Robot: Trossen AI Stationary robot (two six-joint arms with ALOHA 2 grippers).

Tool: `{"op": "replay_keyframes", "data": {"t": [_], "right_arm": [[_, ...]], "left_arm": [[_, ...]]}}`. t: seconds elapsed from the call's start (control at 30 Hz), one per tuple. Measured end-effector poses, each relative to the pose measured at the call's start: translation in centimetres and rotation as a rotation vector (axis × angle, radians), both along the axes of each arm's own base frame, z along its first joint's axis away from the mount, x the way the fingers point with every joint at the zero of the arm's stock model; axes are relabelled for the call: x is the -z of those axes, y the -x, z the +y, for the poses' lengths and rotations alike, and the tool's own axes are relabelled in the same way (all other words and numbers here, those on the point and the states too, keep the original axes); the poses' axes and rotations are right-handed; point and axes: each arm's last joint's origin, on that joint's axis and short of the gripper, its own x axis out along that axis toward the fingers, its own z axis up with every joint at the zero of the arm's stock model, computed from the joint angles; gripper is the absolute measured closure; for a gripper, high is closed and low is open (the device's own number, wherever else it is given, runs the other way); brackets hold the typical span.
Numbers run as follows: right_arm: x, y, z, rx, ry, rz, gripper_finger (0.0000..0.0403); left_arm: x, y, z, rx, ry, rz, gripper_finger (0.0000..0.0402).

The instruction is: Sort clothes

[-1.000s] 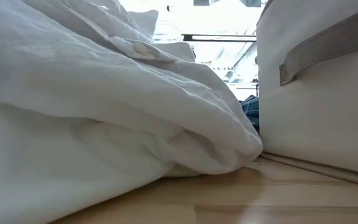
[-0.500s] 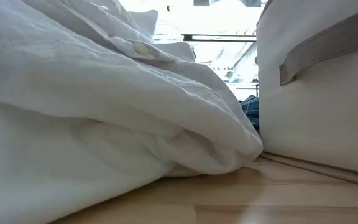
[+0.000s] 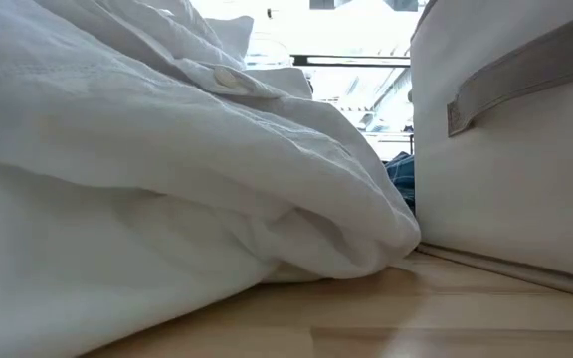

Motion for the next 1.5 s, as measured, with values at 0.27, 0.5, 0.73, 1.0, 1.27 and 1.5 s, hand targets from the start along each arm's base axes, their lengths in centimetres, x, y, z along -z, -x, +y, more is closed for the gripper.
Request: {"op": "replay_keyframes", "data": {"t": [0.27,0.5,0.73,1.0,1.27,1.5], "right_arm": [[0.0,0.0,0.0,0.0,0.0,0.0,0.0402],[0.0,0.0,0.0,0.0,0.0,0.0,0.0402],[0.0,0.0,0.0,0.0,0.0,0.0,0.0402],[0.0,0.0,0.0,0.0,0.0,0.0,0.0402],[0.0,0.0,0.0,0.0,0.0,0.0,0.0402],[0.0,0.0,0.0,0.0,0.0,0.0,0.0402]], "left_arm": [[0.0,0.0,0.0,0.0,0.0,0.0,0.0401],[0.0,0.0,0.0,0.0,0.0,0.0,0.0401],[-0.1,0.0,0.0,0.0,0.002,-0.006,0.0401],[-3.9,1.0,-0.1,0.219,0.268,-0.375,0.0401],[-9.7,-1.0,-1.5,0.418,0.159,-0.106,0.04],[-16.6,-5.8,-3.4,0.446,-0.071,0.357,0.034]]}}
